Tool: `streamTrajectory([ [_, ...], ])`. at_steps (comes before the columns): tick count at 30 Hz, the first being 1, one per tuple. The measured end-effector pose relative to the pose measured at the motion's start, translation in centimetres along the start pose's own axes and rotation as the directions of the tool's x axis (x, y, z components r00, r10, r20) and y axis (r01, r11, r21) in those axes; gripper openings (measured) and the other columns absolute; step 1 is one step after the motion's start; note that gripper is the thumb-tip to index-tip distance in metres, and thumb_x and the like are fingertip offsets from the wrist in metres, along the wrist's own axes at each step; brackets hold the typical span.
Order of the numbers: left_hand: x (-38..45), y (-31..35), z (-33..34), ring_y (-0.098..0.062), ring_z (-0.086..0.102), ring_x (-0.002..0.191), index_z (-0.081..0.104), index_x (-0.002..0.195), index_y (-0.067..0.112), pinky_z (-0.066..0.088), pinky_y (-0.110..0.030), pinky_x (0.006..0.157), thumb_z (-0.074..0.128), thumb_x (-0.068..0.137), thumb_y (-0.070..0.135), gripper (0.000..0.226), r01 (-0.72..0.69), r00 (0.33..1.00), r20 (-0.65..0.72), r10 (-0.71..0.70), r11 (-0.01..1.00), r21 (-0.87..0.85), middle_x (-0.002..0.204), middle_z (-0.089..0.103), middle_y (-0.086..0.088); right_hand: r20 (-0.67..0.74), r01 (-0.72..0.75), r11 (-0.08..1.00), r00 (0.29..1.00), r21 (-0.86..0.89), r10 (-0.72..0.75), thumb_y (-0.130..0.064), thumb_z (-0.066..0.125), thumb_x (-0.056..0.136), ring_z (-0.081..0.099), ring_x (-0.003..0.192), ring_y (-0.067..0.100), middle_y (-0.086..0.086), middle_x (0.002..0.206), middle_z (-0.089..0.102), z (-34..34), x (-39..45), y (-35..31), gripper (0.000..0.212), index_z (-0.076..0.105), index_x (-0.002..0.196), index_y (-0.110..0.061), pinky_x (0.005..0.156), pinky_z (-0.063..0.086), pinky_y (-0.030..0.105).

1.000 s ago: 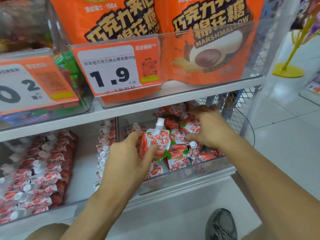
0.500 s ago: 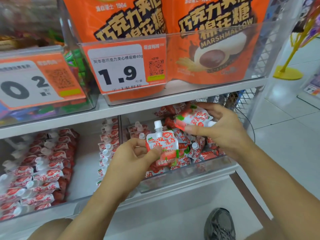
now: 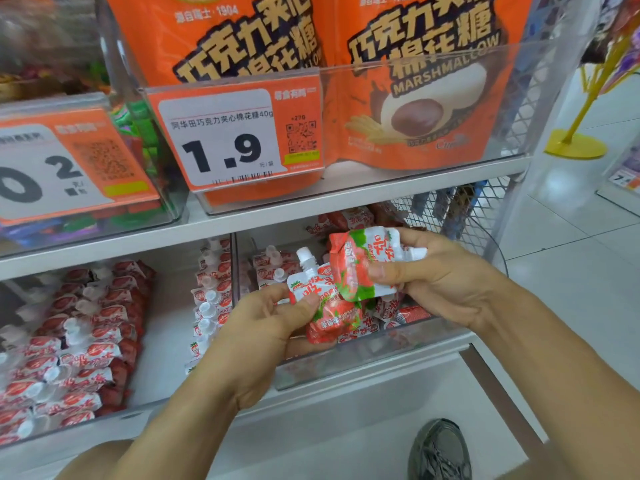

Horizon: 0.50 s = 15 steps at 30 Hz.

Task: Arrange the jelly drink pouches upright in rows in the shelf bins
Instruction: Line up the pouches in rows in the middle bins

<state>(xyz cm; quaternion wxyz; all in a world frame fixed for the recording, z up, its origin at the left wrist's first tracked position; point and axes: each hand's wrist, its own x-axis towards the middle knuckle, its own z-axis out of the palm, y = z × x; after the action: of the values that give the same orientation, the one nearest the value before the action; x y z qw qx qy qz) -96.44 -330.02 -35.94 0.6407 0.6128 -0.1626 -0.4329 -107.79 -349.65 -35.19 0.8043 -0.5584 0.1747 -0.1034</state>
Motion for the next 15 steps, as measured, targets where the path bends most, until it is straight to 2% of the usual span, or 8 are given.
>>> streamTrajectory([
  [1,-0.1,0.0,0.0,-0.031,0.070,0.090,0.056,0.121,-0.002,0.059,-0.043,0.079,0.064,0.084,0.017,0.043,-0.018,1.000,-0.015,0.018,1.000,0.024,0.102,0.071,-0.021,0.049,0.012,1.000,0.999,-0.026,-0.011,-0.002,0.092,0.055,0.058,0.103,0.036,0.024,0.110,0.067,-0.1,-0.1,-0.1,0.065,0.069,0.116,-0.006,0.095,0.037,0.049],
  [3,-0.3,0.0,0.2,-0.027,0.069,0.087,0.065,0.111,0.005,0.054,-0.048,0.091,0.068,0.078,0.026,0.039,-0.073,0.996,-0.042,0.077,0.993,0.090,0.098,0.073,-0.018,0.105,-0.001,0.995,0.994,-0.103,0.011,0.009,0.084,0.062,0.064,0.099,0.034,0.019,0.105,0.069,-0.1,-0.5,-0.3,0.054,0.071,0.110,-0.012,0.092,0.050,0.047],
  [6,-0.5,-0.1,0.6,-0.029,0.067,0.090,0.070,0.100,0.015,0.048,-0.051,0.097,0.072,0.080,0.041,0.033,-0.136,0.988,-0.044,0.146,0.975,0.177,0.096,0.072,-0.017,0.117,0.031,0.943,0.993,-0.332,0.008,0.015,0.079,0.063,0.069,0.100,0.033,0.017,0.112,0.069,0.1,-0.8,-0.3,0.066,0.066,0.120,-0.016,0.084,0.059,0.044],
  [9,-0.5,-0.1,0.7,-0.025,0.067,0.091,0.068,0.103,0.016,0.051,-0.043,0.089,0.065,0.074,0.060,0.053,-0.178,0.983,0.003,0.182,0.958,0.225,0.100,0.070,-0.018,0.102,0.146,0.838,0.989,-0.526,-0.108,-0.009,0.096,0.049,0.067,0.107,0.021,0.007,0.118,0.064,0.7,-0.5,-0.3,0.086,0.059,0.125,-0.025,0.086,0.058,0.045],
  [11,-0.7,0.0,1.0,-0.019,0.071,0.091,0.065,0.108,0.019,0.054,-0.038,0.085,0.066,0.065,0.067,0.065,-0.206,0.977,0.014,0.212,0.928,0.312,0.098,0.074,-0.004,0.066,0.212,0.781,0.974,-0.587,-0.215,-0.018,0.101,0.038,0.064,0.092,0.012,0.007,0.111,0.063,1.2,-0.2,-0.1,0.087,0.061,0.116,-0.025,0.076,0.058,0.036],
  [13,-0.9,0.1,1.2,-0.017,0.072,0.088,0.064,0.108,0.020,0.058,-0.039,0.080,0.073,0.067,0.063,0.060,-0.237,0.964,-0.020,0.264,0.895,0.378,0.095,0.075,0.002,0.038,0.260,0.652,0.942,-0.713,-0.334,-0.039,0.100,0.031,0.056,0.076,0.009,0.001,0.100,0.061,1.7,-0.2,0.2,0.083,0.063,0.105,-0.030,0.064,0.050,0.026],
  [14,-1.0,0.1,1.3,-0.020,0.072,0.088,0.064,0.108,0.018,0.059,-0.039,0.079,0.076,0.072,0.056,0.053,-0.243,0.961,-0.041,0.275,0.901,0.360,0.095,0.075,0.001,0.020,0.254,0.607,0.931,-0.753,-0.364,-0.051,0.096,0.031,0.056,0.076,0.009,-0.004,0.098,0.062,2.0,-0.2,0.4,0.081,0.063,0.102,-0.032,0.065,0.050,0.025],
  [15,-1.0,0.3,1.3,-0.022,0.072,0.088,0.064,0.108,0.016,0.059,-0.037,0.077,0.074,0.075,0.048,0.047,-0.239,0.962,-0.054,0.268,0.921,0.309,0.094,0.075,-0.002,-0.012,0.223,0.619,0.936,-0.753,-0.353,-0.062,0.091,0.037,0.060,0.080,0.008,-0.008,0.098,0.063,2.3,-0.1,0.6,0.077,0.063,0.102,-0.033,0.069,0.053,0.028],
])
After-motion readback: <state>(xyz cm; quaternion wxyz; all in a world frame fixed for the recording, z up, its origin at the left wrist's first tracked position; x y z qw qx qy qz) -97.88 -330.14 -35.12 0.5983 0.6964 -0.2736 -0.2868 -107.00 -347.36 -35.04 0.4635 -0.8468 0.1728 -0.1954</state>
